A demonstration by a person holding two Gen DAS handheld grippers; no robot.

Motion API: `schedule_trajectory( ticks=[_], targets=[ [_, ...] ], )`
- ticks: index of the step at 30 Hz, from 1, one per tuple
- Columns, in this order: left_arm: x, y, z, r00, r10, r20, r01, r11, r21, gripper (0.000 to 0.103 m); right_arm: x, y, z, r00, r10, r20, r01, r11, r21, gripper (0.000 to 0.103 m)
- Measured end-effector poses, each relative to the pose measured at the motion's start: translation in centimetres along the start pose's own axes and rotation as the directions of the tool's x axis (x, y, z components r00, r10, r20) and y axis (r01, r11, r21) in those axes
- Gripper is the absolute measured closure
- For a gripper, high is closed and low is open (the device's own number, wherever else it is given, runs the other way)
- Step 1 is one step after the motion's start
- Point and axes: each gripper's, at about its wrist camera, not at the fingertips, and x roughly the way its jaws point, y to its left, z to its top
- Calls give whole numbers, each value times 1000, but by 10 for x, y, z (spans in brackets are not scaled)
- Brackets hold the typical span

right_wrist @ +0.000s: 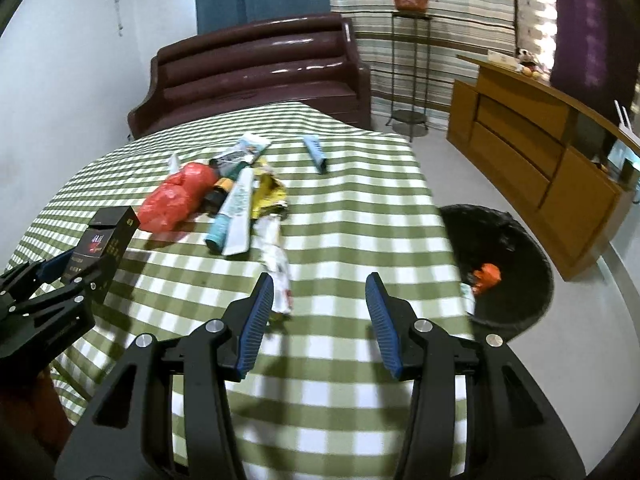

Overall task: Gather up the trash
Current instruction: 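Grasp the white crumpled wrapper with the right tool while the left tool holds the box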

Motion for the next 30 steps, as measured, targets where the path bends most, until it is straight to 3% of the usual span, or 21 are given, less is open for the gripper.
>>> schedule_trajectory(
  ticks=[11,13,18,30],
  targets=[
    [12,28,2,999,34,-10,-34,999,-39,48,30,30,8,999,18,-50,-20,999,-49,58],
    [13,32,1,999,31,-14,-32,999,-43,49,36,34,8,997,15,-69,-18,998,-55,68],
    [18,32,3,1000,22,-18,-23,999,-47,48,43,34,6,995,5,-97,-11,998,-61,80],
    [11,15,9,1000,-23,5,23,999,-28,48,25,18,6,999,-10,-48,8,999,-46,84]
  ],
)
